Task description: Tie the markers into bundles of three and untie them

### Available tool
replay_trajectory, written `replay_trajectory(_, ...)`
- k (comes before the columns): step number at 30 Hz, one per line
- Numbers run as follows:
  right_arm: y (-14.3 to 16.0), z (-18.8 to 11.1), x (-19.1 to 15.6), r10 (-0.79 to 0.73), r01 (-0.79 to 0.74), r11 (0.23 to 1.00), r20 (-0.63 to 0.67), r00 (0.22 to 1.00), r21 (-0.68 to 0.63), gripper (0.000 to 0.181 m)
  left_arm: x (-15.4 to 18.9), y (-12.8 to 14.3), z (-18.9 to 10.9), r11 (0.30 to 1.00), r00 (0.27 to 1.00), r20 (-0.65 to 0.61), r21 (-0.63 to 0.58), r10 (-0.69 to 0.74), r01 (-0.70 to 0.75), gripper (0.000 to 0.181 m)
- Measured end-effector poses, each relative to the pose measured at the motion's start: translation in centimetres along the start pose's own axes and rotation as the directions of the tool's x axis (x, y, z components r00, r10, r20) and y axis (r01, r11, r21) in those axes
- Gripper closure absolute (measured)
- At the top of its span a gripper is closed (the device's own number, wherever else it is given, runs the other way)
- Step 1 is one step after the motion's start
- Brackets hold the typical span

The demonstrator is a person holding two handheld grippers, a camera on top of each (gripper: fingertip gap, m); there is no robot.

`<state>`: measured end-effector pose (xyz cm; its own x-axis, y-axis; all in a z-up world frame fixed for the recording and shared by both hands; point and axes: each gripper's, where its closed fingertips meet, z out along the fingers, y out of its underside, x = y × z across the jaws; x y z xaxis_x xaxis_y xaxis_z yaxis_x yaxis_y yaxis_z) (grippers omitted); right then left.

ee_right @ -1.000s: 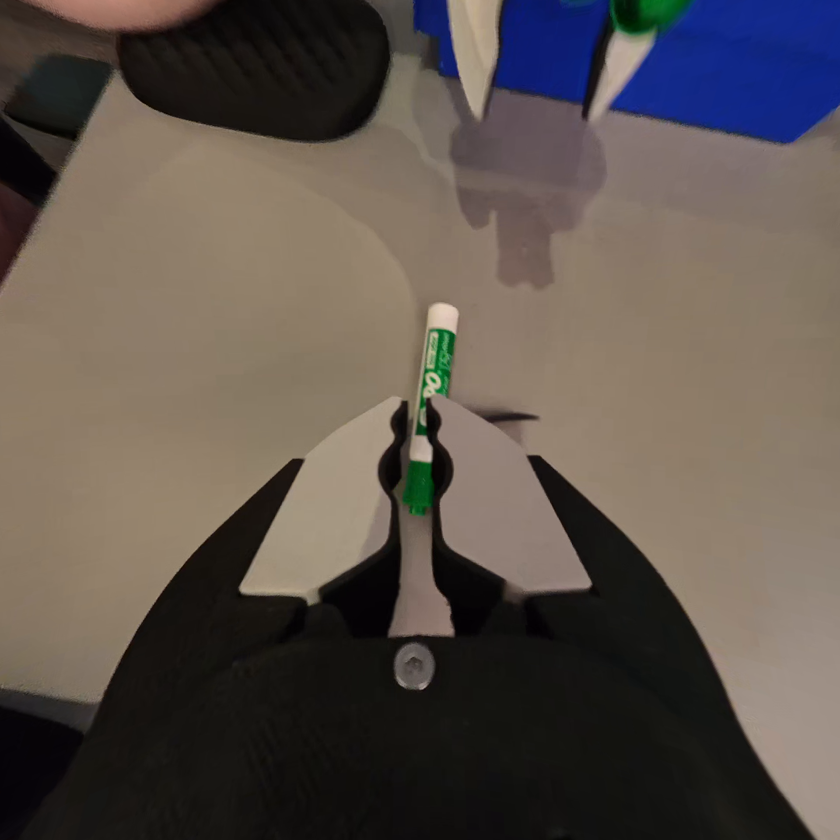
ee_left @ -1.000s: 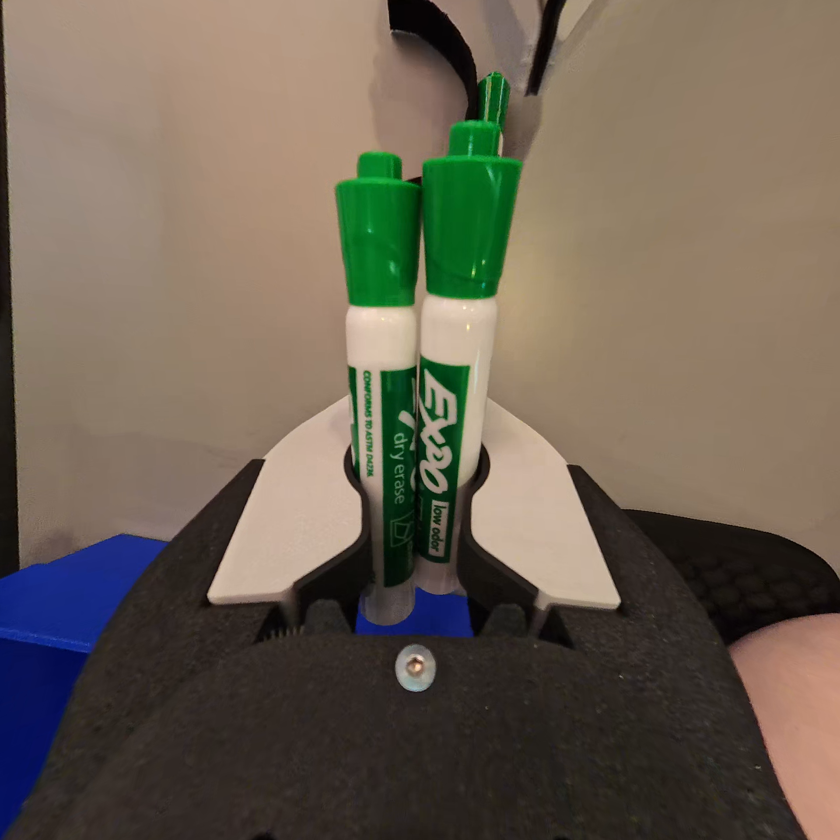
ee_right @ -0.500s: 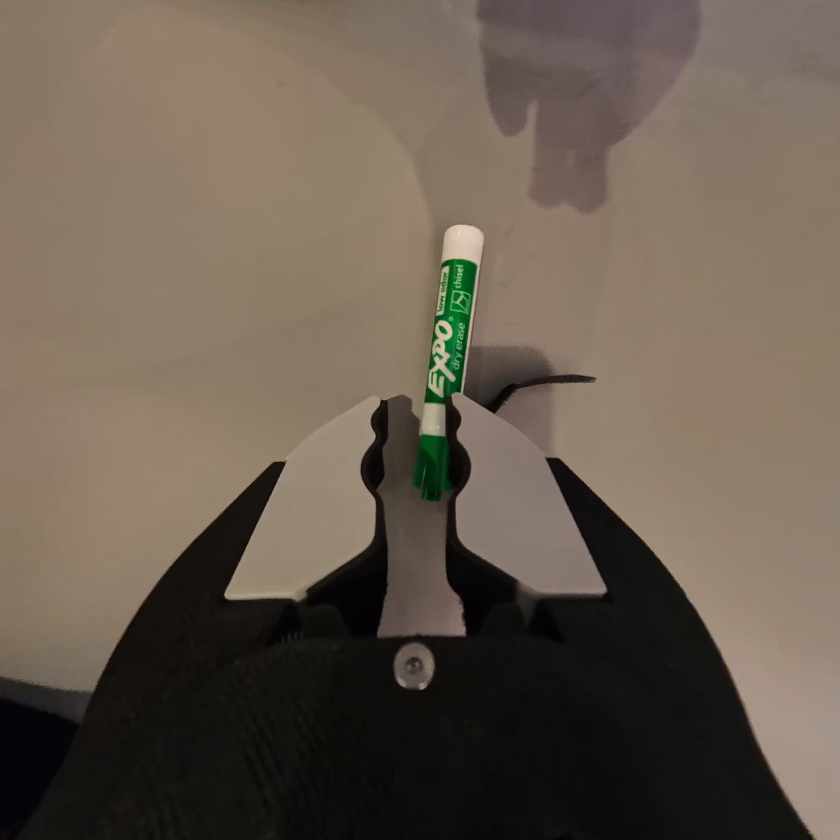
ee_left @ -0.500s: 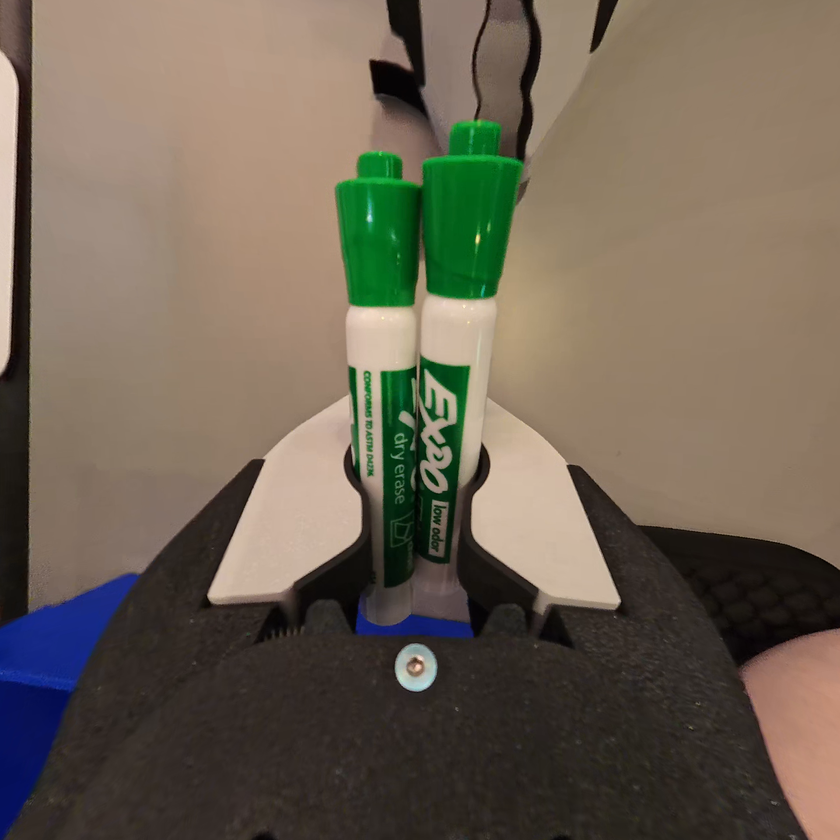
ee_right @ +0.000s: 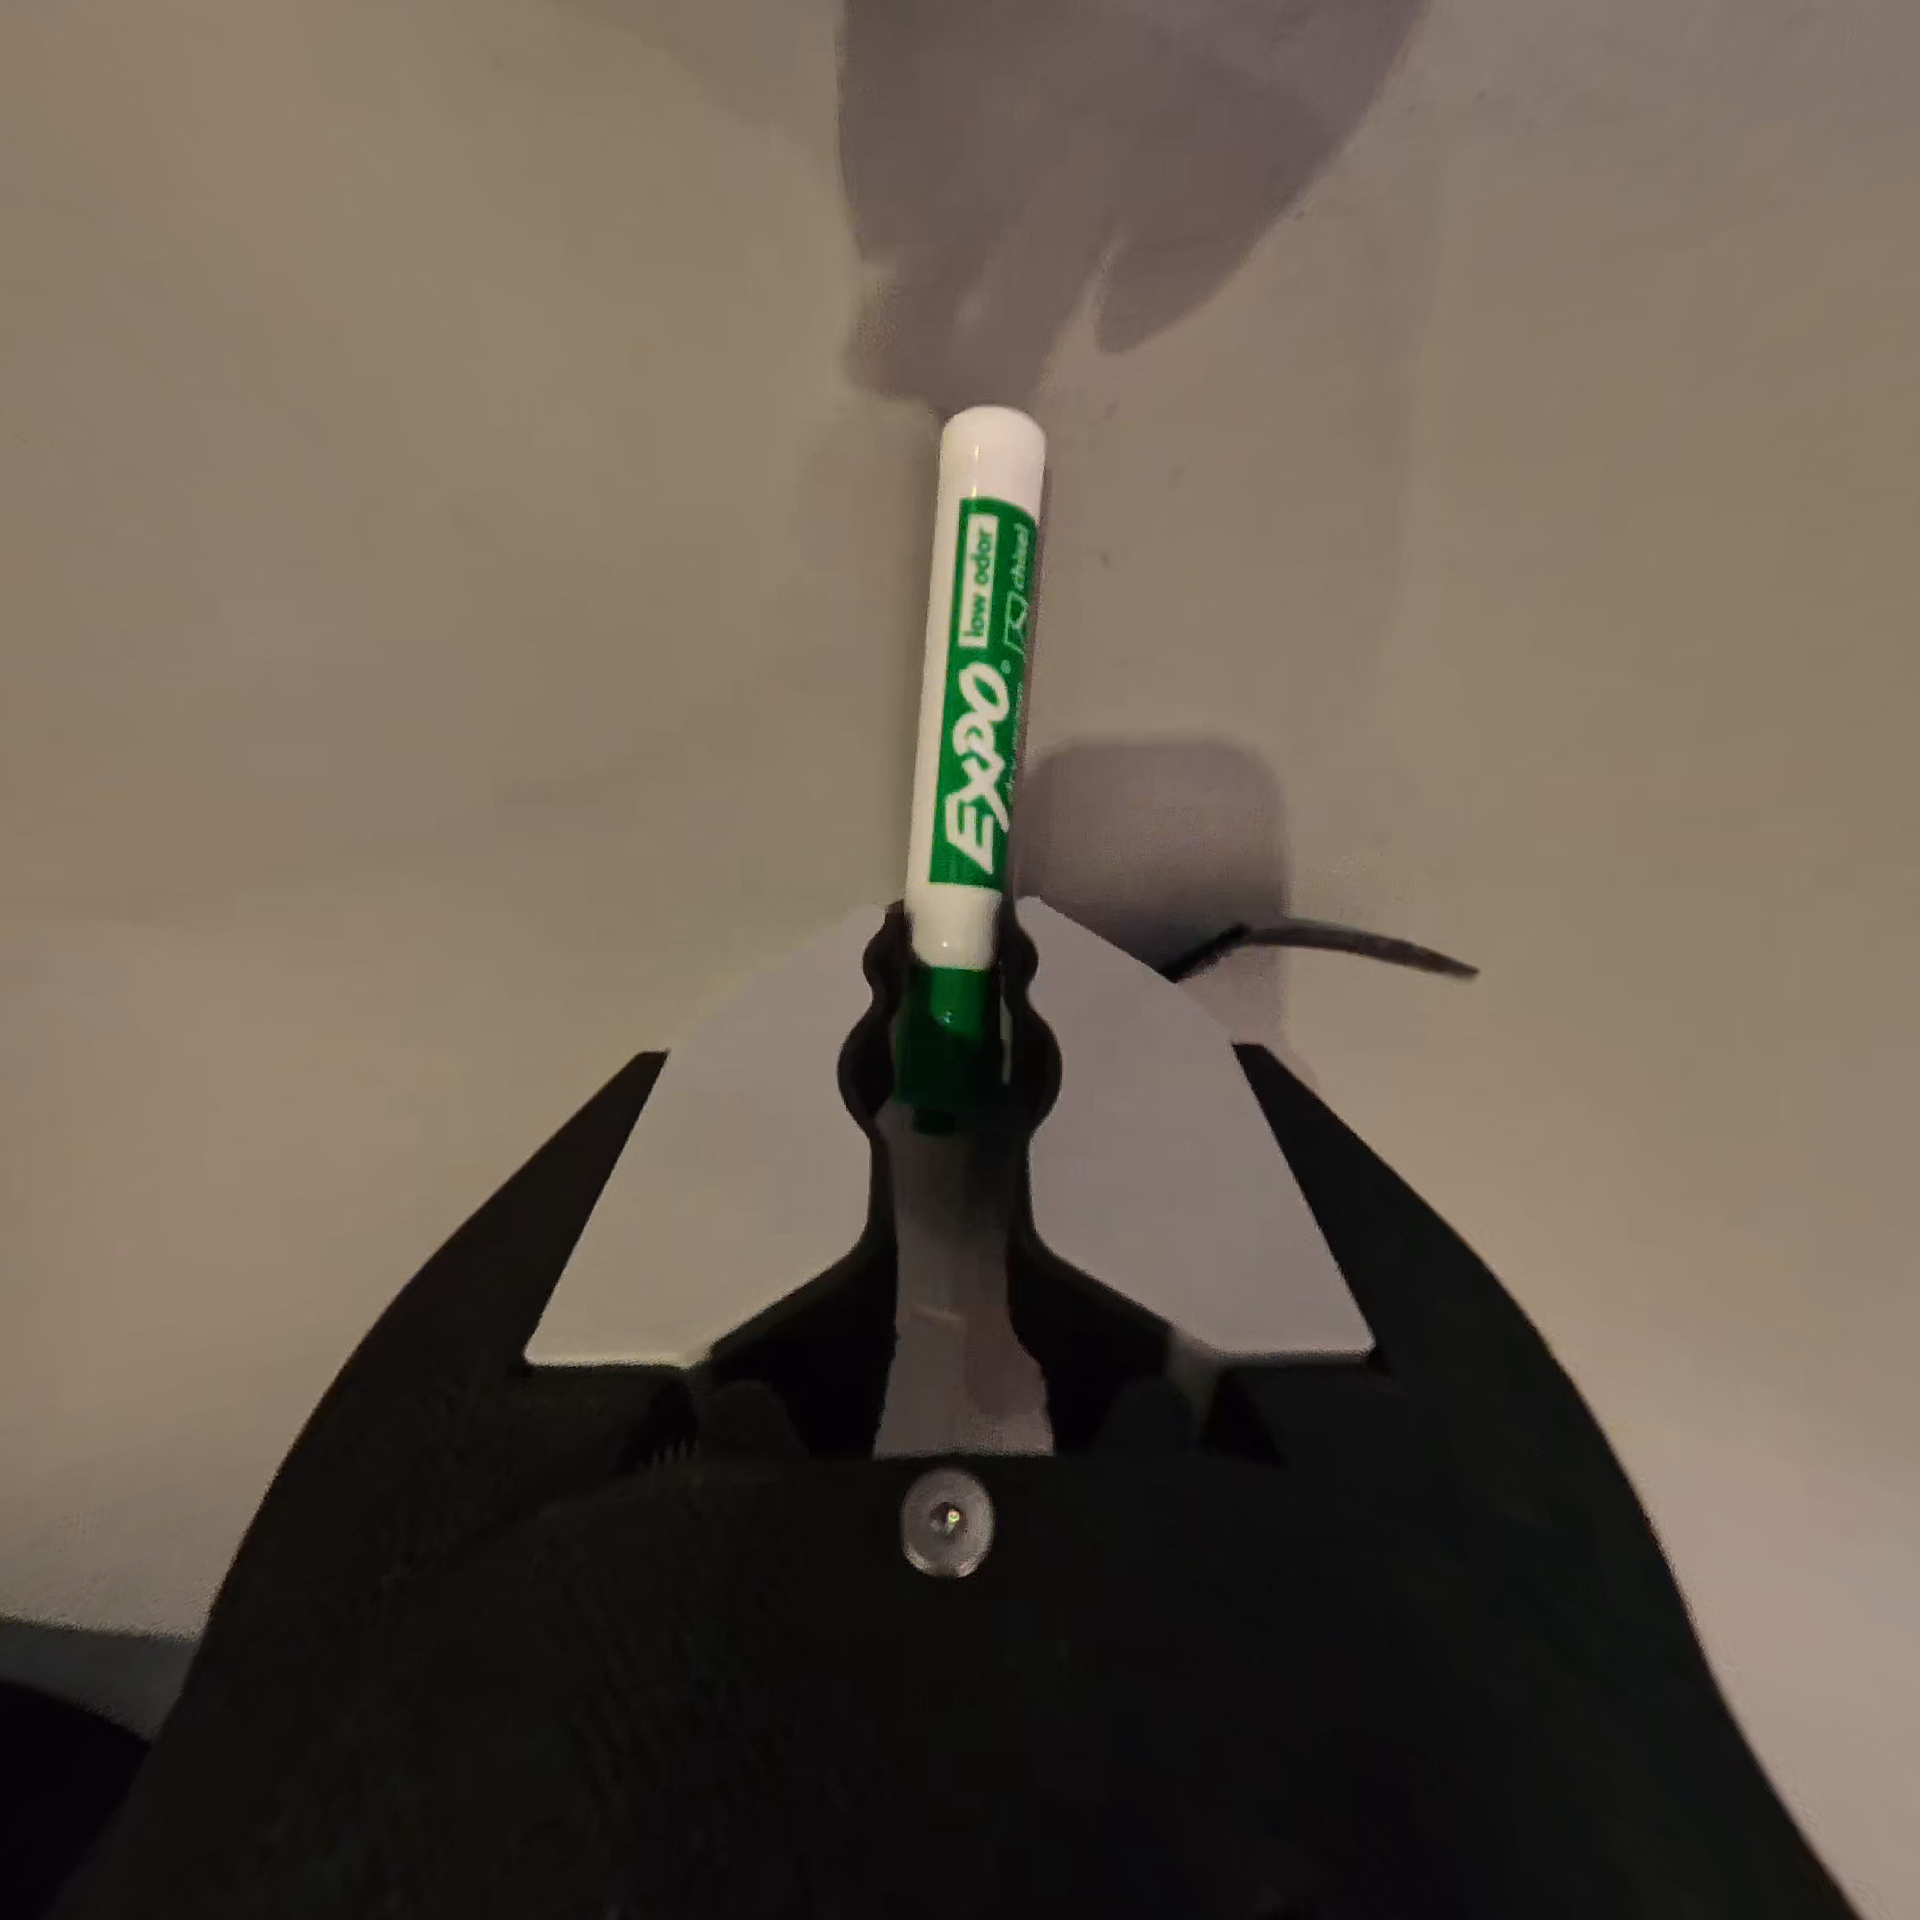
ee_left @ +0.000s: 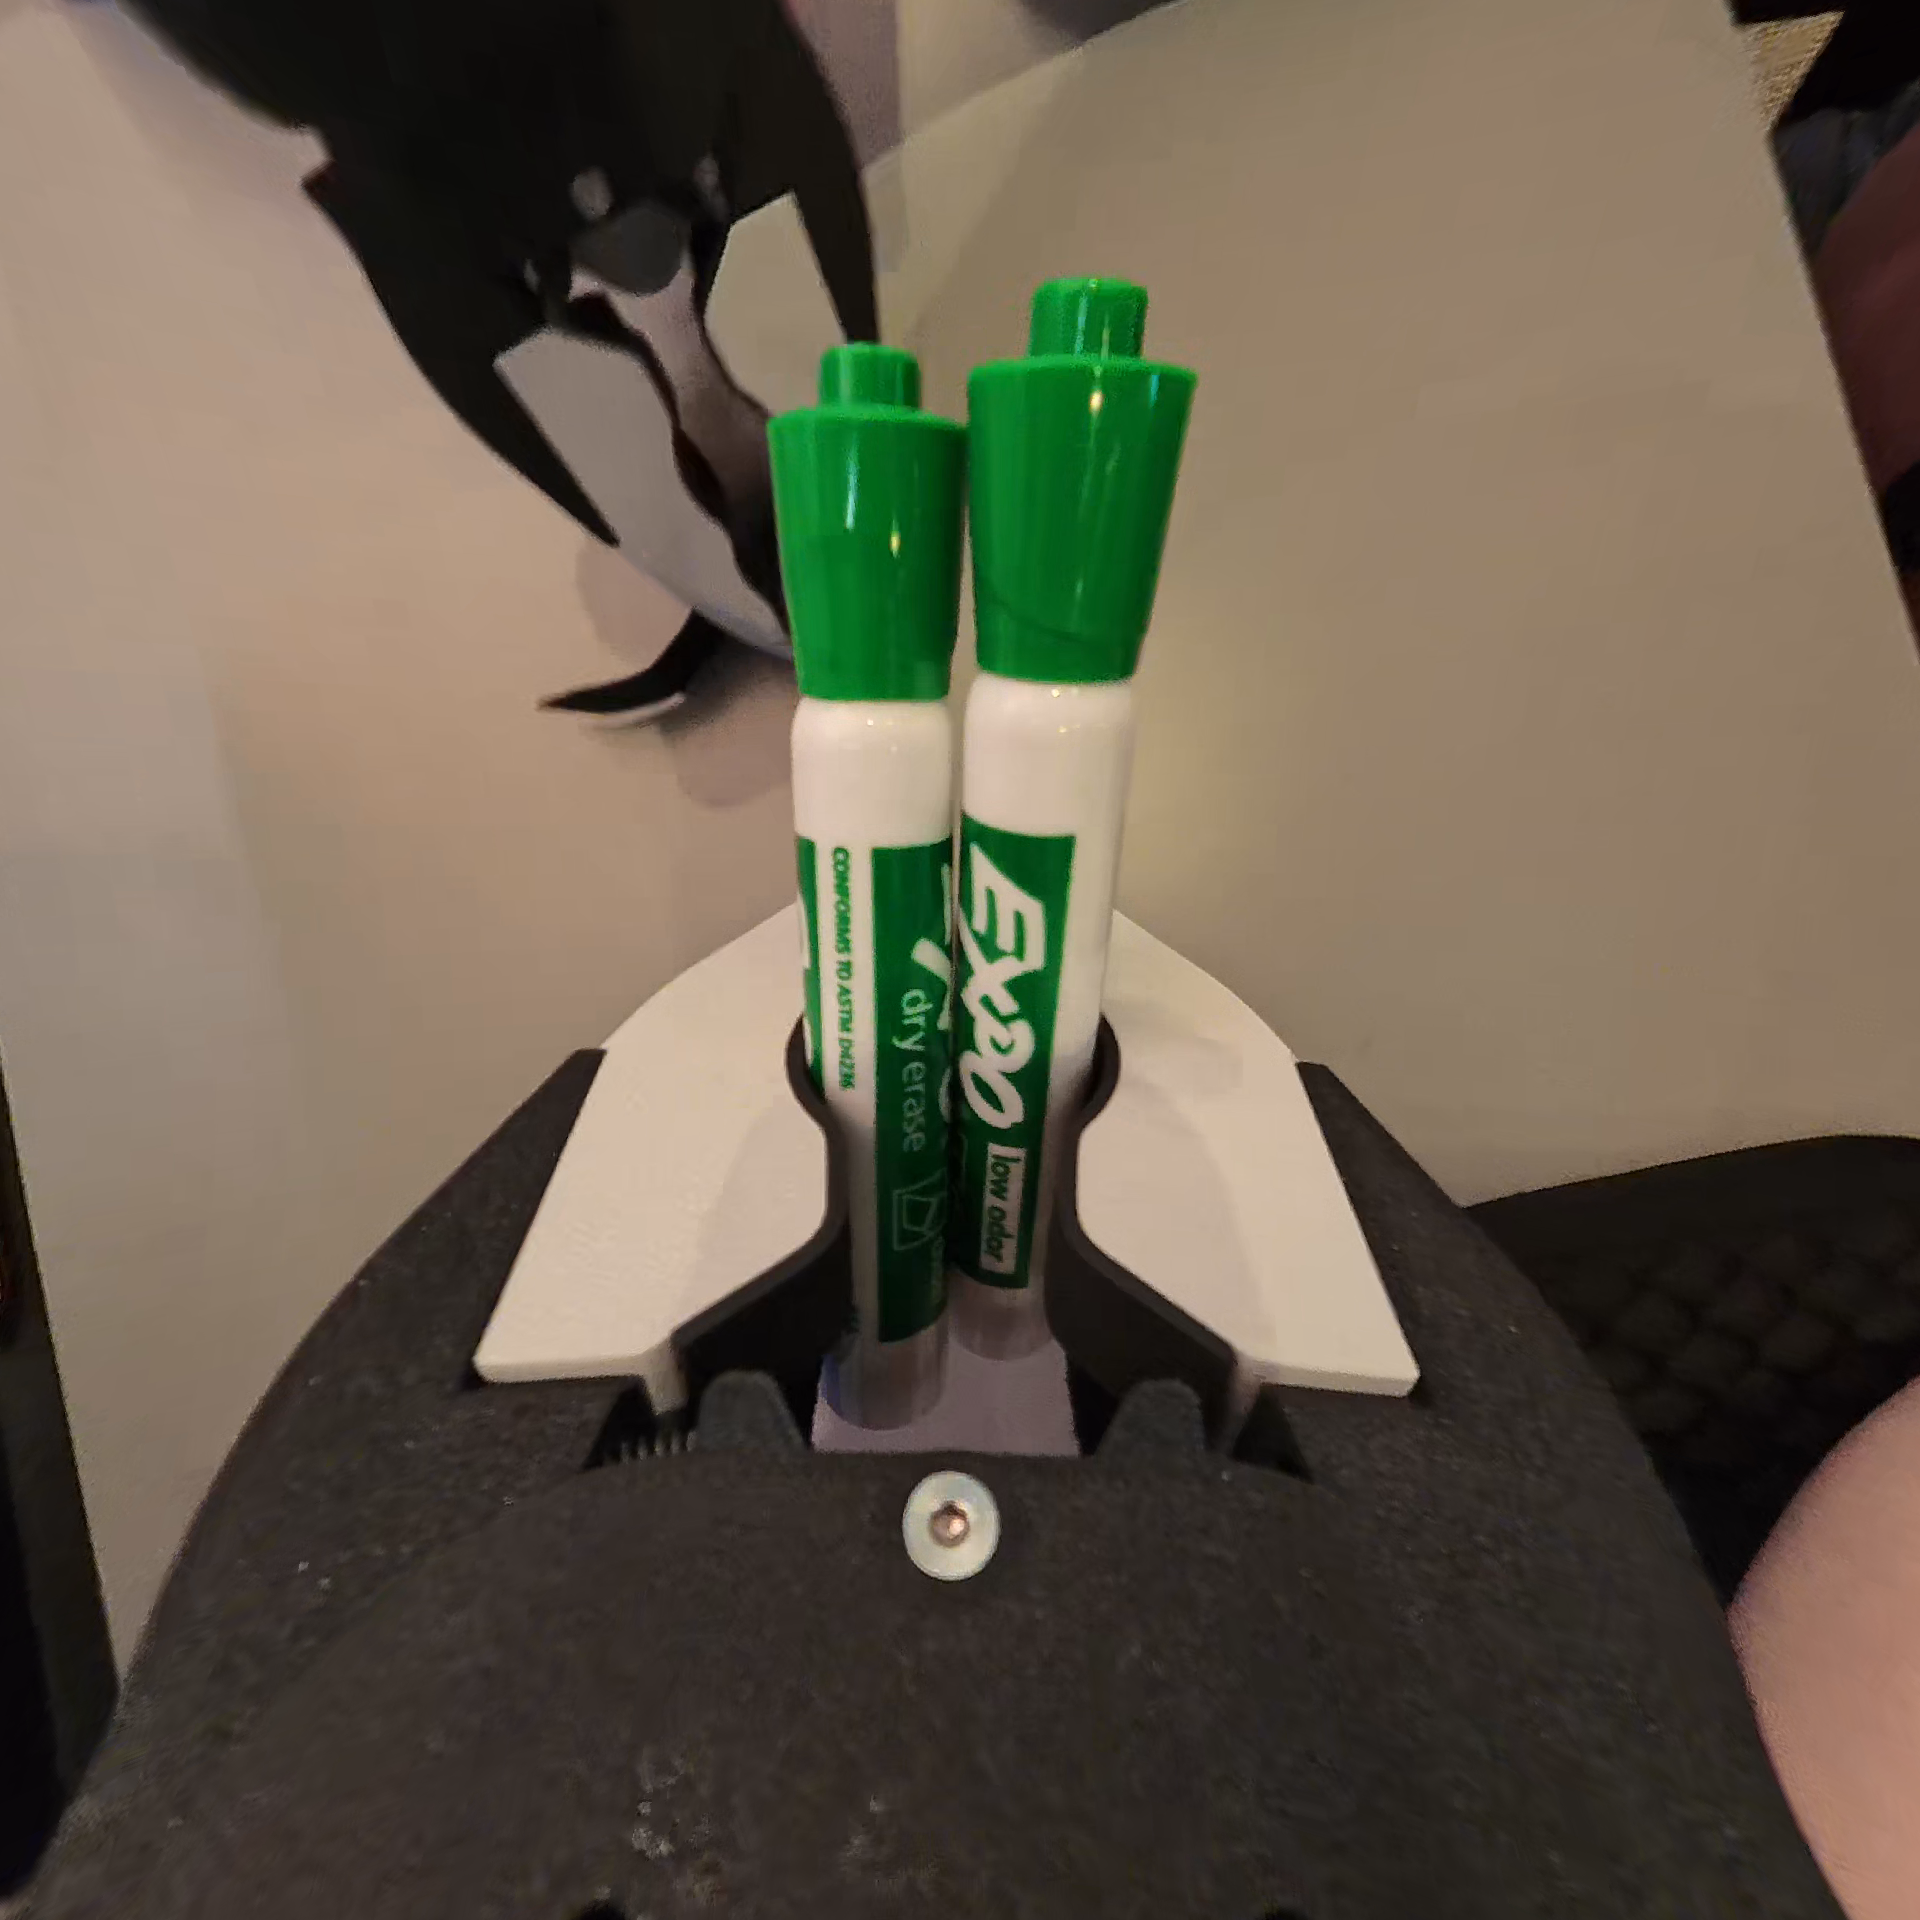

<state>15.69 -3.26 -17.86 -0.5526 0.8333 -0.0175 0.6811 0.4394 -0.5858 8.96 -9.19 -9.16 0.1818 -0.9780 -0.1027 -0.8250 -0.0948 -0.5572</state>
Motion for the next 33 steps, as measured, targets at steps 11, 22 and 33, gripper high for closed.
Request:
replay_trajectory(11,-3.5,-5.9,-0.1,0.01,-0.005,0.975,-0.022,1.0,0.223,0.162,-0.5,2.9,1.2,0.982,0.998,0.017,-0.177,-0.059,0.061,0.14)
replay_trajectory(22,-6.8,-11.5,0.5,0.022,0.044,0.963,-0.239,0.971,0.266,0.162,-1.6,5.6,2.0,0.927,0.981,0.078,-0.321,-0.177,0.192,0.14)
replay_trajectory(33,-9.1,-6.4,0.5,-0.023,0.044,0.997,-0.313,0.949,0.058,0.162,-1.8,6.1,2.9,0.87,0.973,0.117,-0.436,-0.198,0.229,0.139)
